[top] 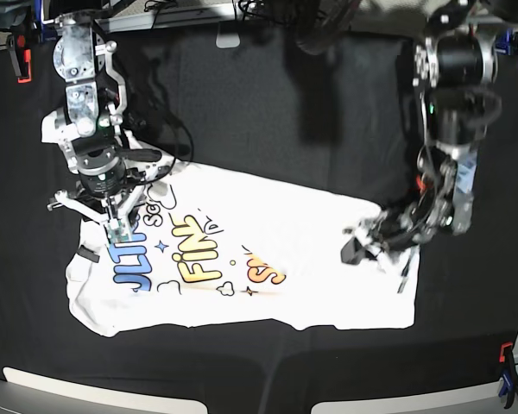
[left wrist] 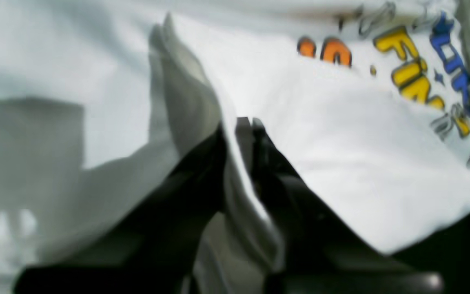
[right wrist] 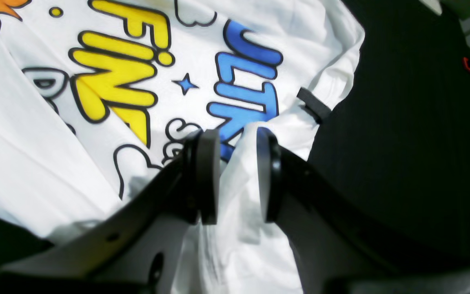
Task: Layout the t-shirt on the table in an organized manner, then fold the t-shirt properly
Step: 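Grasp the shoulder with the left gripper and pull it outward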
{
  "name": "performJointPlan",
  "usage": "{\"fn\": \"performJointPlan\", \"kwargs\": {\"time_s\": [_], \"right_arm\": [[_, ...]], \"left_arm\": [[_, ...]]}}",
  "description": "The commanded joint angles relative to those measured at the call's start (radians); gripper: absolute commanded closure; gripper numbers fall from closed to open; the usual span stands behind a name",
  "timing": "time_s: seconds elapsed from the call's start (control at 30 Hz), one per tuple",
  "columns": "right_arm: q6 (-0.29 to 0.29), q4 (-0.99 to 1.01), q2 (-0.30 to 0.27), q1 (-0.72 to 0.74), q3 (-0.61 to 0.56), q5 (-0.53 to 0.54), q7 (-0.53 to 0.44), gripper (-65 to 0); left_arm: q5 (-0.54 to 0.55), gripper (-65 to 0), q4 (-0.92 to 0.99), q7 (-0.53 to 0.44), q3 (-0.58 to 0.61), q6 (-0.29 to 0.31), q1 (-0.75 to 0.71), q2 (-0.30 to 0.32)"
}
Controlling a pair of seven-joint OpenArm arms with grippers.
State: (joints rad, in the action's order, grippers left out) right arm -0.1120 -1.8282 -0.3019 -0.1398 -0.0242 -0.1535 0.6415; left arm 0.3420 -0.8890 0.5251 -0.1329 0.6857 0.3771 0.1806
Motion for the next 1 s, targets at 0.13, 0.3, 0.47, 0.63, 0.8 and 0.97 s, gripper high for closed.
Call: {"fn": "performJointPlan", "kwargs": {"time_s": [0.13,0.3,0.47,0.63,0.8,0.97], "right_arm": [[0.006,-0.021,-0.011,0.011,0.005,-0.003,-0.019,-15.1],[0.006,-0.021,-0.011,0.011,0.005,-0.003,-0.014,-15.1],[0.006,-0.021,-0.011,0.011,0.005,-0.002,-0.011,-15.1],[0.006,-0.021,-0.011,0.011,0.005,0.001,-0.011,-15.1],[0.006,-0.021,-0.011,0.011,0.005,0.001,-0.011,-15.1],[0.006,-0.021,-0.011,0.012,0.005,0.001,-0.012,-15.1]], "left_arm": [[0.106,0.0,-0.294,-0.016,-0.003,0.012,-0.174,0.071],[0.161,0.0,-0.554,-0.017,-0.003,0.012,-0.375,0.143],[0.156,0.0,-0.610,-0.021,-0.003,0.012,-0.477,0.172],[0.157,-11.5,-0.608,-0.023,-0.003,0.012,-0.493,0.171],[0.157,-23.2,-0.608,-0.028,-0.003,0.012,-0.485,0.171],[0.158,-23.1,-0.608,-0.029,-0.003,0.012,-0.467,0.168]]}}
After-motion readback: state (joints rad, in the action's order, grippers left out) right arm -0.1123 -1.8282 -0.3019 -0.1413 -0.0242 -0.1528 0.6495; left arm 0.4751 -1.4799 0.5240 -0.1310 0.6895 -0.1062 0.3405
